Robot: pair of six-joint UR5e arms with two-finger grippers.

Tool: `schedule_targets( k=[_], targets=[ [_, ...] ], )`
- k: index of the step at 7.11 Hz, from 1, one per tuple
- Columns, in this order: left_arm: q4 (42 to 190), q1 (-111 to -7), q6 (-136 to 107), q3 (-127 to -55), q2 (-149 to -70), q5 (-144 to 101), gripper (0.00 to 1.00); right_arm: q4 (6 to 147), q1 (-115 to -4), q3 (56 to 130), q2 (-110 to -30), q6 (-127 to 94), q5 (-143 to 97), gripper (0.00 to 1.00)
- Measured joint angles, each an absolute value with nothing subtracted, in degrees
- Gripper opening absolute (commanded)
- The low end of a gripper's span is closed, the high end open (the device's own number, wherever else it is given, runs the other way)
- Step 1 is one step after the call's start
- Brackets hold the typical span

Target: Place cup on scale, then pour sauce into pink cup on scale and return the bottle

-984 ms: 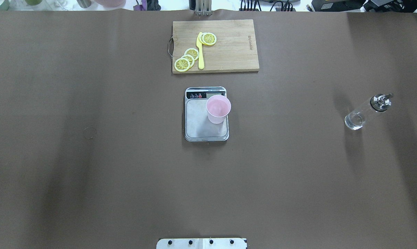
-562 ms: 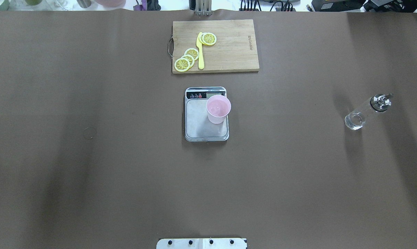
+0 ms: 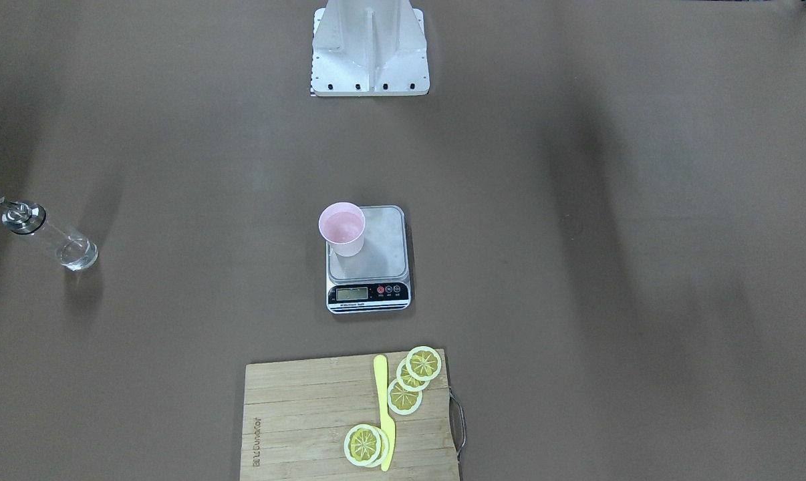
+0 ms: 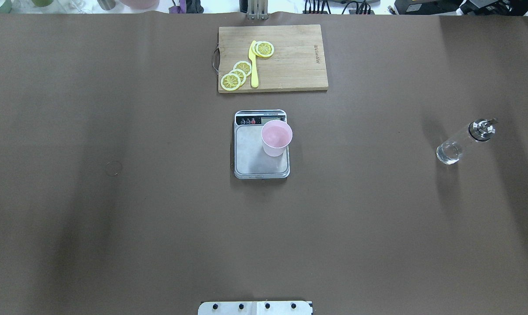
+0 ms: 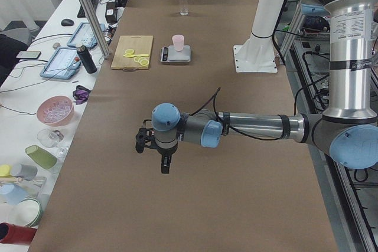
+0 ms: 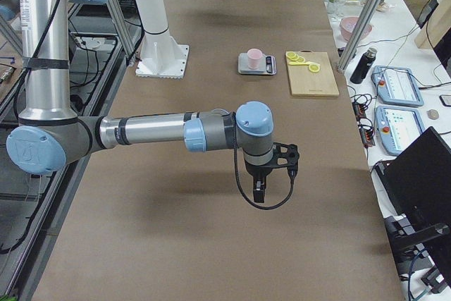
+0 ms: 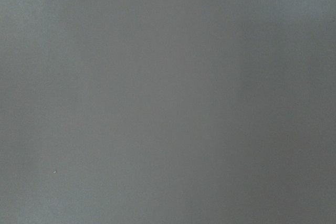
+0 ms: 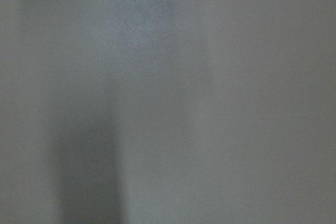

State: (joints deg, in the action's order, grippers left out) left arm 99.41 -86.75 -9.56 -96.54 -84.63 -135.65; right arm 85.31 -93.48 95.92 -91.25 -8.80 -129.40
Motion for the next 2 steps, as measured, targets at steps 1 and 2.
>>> schedule_targets(
  k=[1, 2],
  targets=[
    [99.4, -86.75, -9.52, -96.49, -84.64, -135.63, 0.99, 85.15, -93.48, 95.65, -91.18, -8.84, -129.44, 1.0],
    [99.4, -86.75, -9.5, -96.45, -84.64, -135.62, 0.99, 85.1, -93.47, 95.57, -91.13, -8.87, -129.48, 1.0]
  ],
)
